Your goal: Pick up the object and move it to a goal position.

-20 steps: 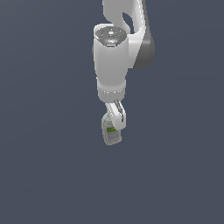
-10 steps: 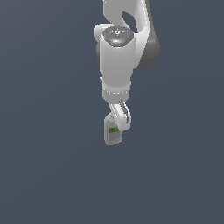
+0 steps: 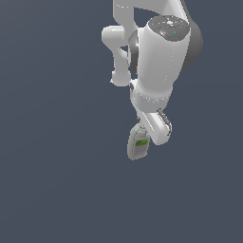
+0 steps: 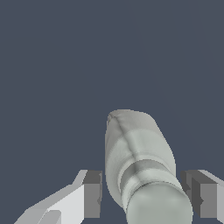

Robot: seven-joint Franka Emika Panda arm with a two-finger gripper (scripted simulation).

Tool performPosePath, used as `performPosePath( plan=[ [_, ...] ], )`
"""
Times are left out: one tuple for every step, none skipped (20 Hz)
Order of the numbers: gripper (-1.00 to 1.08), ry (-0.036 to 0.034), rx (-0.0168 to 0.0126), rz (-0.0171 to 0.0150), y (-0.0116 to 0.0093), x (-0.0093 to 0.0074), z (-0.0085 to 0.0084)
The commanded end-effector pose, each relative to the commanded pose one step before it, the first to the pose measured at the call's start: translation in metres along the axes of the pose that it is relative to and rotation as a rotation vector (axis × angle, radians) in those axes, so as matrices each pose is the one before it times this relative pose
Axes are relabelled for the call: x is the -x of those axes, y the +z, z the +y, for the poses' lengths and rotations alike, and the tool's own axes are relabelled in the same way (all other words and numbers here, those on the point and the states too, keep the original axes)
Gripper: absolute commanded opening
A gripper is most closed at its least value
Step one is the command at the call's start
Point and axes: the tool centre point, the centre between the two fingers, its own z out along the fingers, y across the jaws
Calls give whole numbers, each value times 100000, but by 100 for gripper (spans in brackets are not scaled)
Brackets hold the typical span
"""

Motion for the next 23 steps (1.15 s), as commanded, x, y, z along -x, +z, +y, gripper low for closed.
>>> performPosePath(
  plan=[
    [-100, -8, -1300, 237, -1607, 1706, -1523],
    [-100, 0, 0, 0, -343, 680, -537],
    [-100, 24, 51, -40, -290, 621, -529],
    [-100, 0, 0, 0, -312, 615, -495],
    [-100, 0, 0, 0, -286, 561, -456],
    [-100, 0, 0, 0, -260, 507, -416],
    [-100, 0, 0, 0, -236, 457, -380],
    [-100, 0, 0, 0, -213, 411, -346],
    [-100, 0, 0, 0, -192, 369, -314],
    [-100, 0, 0, 0, -174, 331, -285],
    [-100, 0, 0, 0, -156, 296, -258],
    [-100, -20, 66, -5, -92, 275, -253],
    [-100, 0, 0, 0, -124, 231, -207],
    [-100, 0, 0, 0, -109, 201, -183],
    [-100, 0, 0, 0, -94, 173, -161],
    [-100, 0, 0, 0, -81, 146, -139],
    [-100, 0, 0, 0, -68, 121, -119],
    [-100, 0, 0, 0, -56, 97, -99],
    [-100, 0, 0, 0, -45, 76, -80],
    [-100, 0, 0, 0, -34, 56, -61],
    [-100, 0, 0, 0, -24, 38, -43],
    [-100, 0, 0, 0, -14, 22, -25],
    [-100, 0, 0, 0, -4, 7, -8]
  ],
)
